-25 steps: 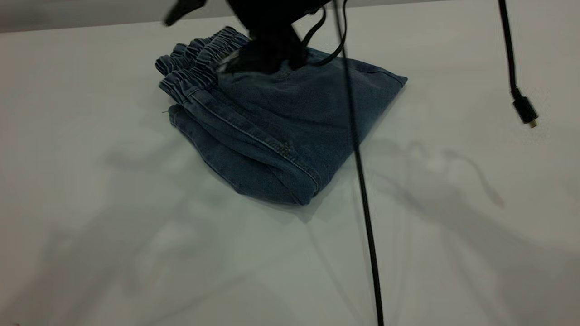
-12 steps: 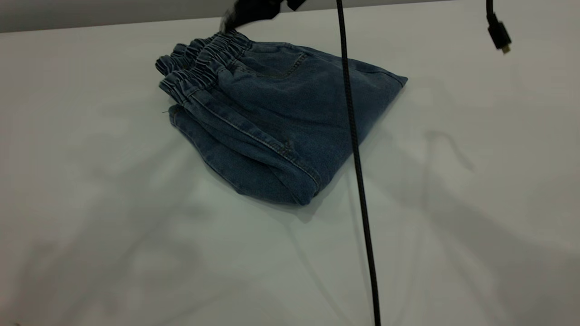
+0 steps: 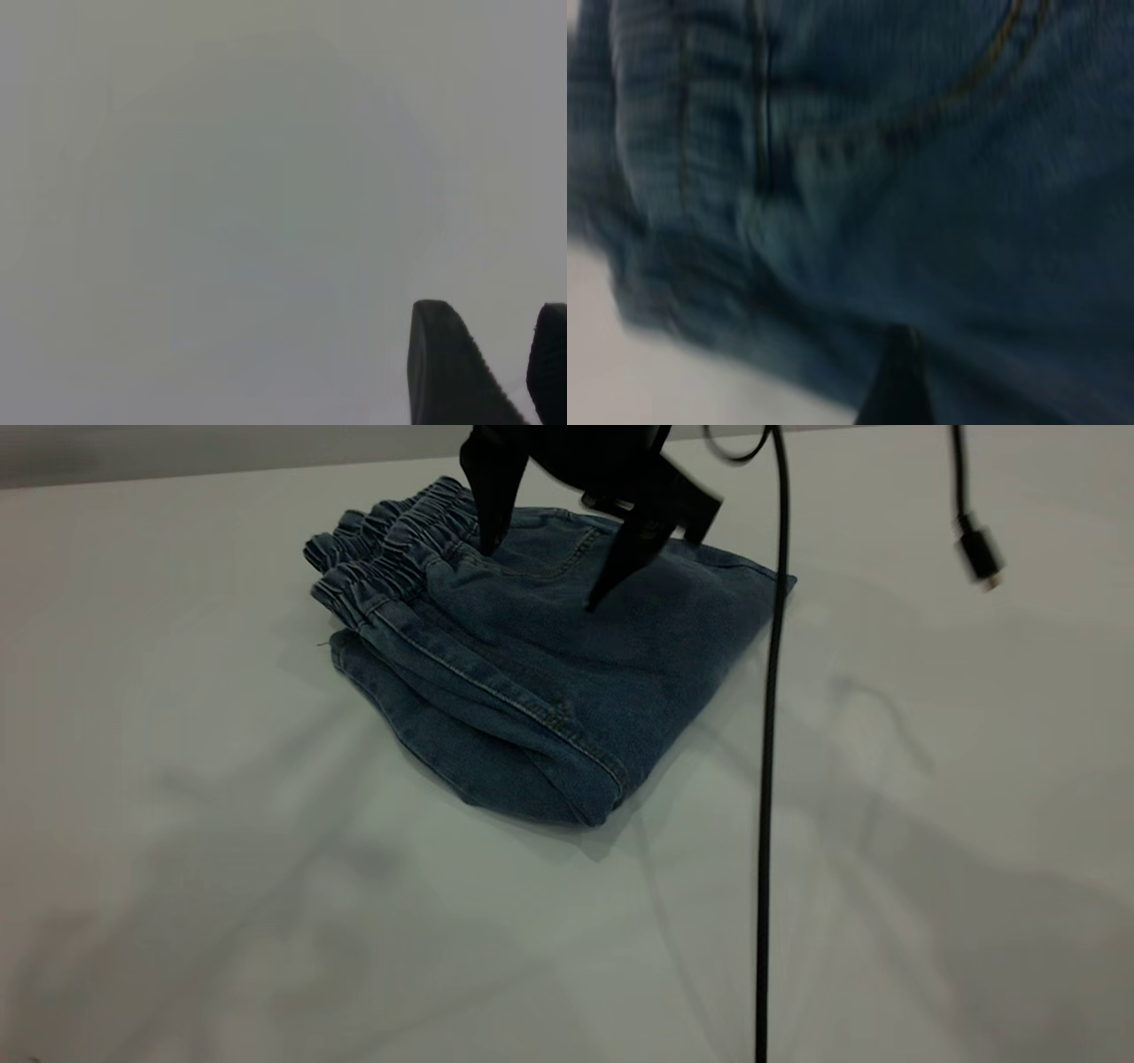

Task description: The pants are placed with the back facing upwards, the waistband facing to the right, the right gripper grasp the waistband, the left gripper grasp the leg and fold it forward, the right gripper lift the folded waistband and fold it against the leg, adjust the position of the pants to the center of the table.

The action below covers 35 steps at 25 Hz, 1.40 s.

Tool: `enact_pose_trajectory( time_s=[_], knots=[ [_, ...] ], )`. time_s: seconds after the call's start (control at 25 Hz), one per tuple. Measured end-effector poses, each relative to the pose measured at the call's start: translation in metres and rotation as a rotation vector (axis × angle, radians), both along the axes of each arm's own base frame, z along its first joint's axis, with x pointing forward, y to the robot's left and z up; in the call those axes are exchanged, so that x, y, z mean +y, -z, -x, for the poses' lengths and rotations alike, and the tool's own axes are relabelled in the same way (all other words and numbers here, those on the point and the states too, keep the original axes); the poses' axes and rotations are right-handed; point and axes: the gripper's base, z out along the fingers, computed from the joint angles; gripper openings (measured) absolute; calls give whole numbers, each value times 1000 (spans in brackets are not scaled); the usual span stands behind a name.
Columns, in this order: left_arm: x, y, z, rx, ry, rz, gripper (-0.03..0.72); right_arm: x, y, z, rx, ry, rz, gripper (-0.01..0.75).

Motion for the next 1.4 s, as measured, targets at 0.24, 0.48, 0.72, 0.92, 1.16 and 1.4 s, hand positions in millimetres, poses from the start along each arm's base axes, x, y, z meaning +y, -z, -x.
enact_pose_trajectory(
  time_s=[0.24, 0.48, 0.72, 0.92, 1.16, 1.4],
  knots=[
    [0, 0, 0, 1, 0, 1, 244, 19, 17, -17, 23, 196, -203, 495],
    [0, 0, 0, 2, 0, 1, 244, 52, 38, -2, 184, 237, -351, 494],
    [0, 1, 0, 7, -2, -2, 244, 60, 73, 6, 286, 296, -368, 494],
    [0, 1, 0, 10, -3, -3, 244, 59, 74, 4, 273, 306, -369, 494],
    [1, 0, 1, 7, -4, -1, 244, 56, 76, 8, 281, 225, -315, 493],
    [4, -6, 8, -20, -1, 10, 244, 50, 79, 23, 329, -6, -192, 489]
  ],
)
